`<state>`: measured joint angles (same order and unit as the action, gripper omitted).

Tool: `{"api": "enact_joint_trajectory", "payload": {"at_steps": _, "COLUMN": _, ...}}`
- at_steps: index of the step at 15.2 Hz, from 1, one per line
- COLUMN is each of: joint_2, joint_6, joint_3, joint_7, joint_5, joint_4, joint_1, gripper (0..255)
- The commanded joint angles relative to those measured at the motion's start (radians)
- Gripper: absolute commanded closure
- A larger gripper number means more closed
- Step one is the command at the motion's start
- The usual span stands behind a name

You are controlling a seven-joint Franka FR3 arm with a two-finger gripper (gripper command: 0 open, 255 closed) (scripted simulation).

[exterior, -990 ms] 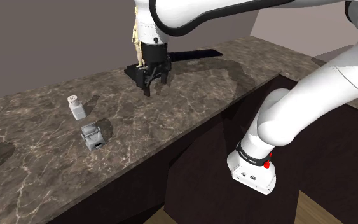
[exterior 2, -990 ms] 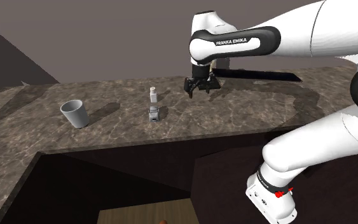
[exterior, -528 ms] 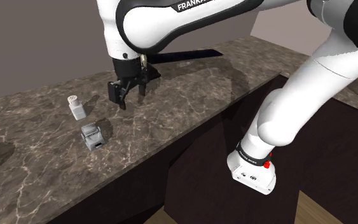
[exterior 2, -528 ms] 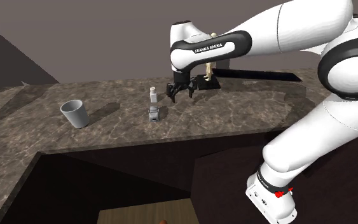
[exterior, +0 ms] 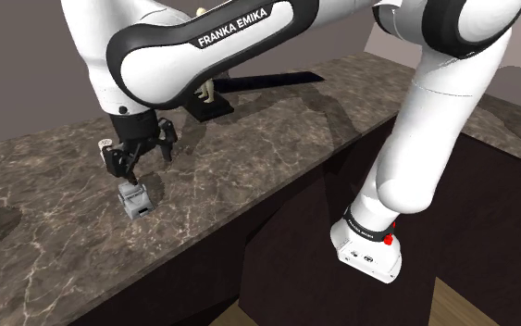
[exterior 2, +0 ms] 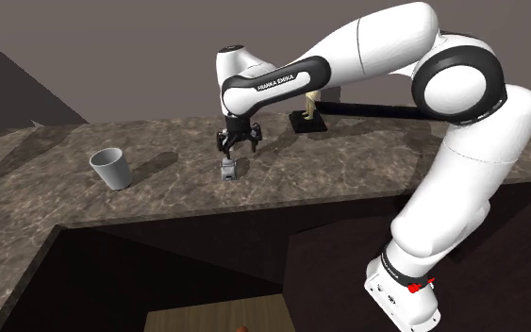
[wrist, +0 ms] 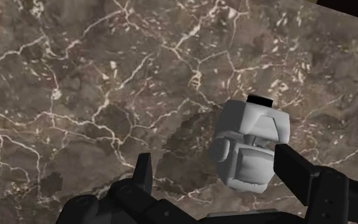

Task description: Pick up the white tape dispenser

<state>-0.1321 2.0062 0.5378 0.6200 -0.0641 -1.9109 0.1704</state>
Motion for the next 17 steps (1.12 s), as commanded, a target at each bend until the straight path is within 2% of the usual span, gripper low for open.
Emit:
{"api": "enact_joint_trajectory", "payload": {"at_steps": 1, "joint_2": -0.089, "joint_6": 0.0, "joint_3": 0.007, "joint_7": 0.051, "joint_5": -0.05, "joint_4": 0.077, "joint_1": 0.029, "gripper": 0}}
{"api": "enact_joint_trajectory", "payload": {"at_steps": 3, "joint_2": -0.17, "joint_6": -0.007, "joint_3": 0.005, "joint_7": 0.093, "joint_5": -0.094, "joint_4": 0.156, "joint_1": 0.065, "gripper": 0}}
{"api": "enact_joint_trajectory", "payload": {"at_steps": 10, "joint_2": -0.206, "joint_6": 0.074, "joint_3": -0.006, "joint_7": 0.107, "joint_5": -0.117, "joint_4": 0.105, "joint_1": 0.072, "gripper": 0}}
{"api": "enact_joint_trajectory", "payload": {"at_steps": 13, "joint_2": -0.209, "joint_6": 0.08, "joint_3": -0.007, "joint_7": 0.108, "joint_5": -0.119, "joint_4": 0.102, "joint_1": 0.073, "gripper": 0}}
{"api": "enact_joint_trajectory", "payload": {"at_steps": 14, "joint_2": -0.21, "joint_6": 0.08, "joint_3": -0.007, "joint_7": 0.109, "joint_5": -0.12, "joint_4": 0.103, "joint_1": 0.073, "gripper": 255}}
{"api": "enact_joint_trajectory", "payload": {"at_steps": 17, "joint_2": -0.209, "joint_6": 0.081, "joint_3": -0.007, "joint_7": 0.108, "joint_5": -0.119, "joint_4": 0.102, "joint_1": 0.073, "gripper": 255}}
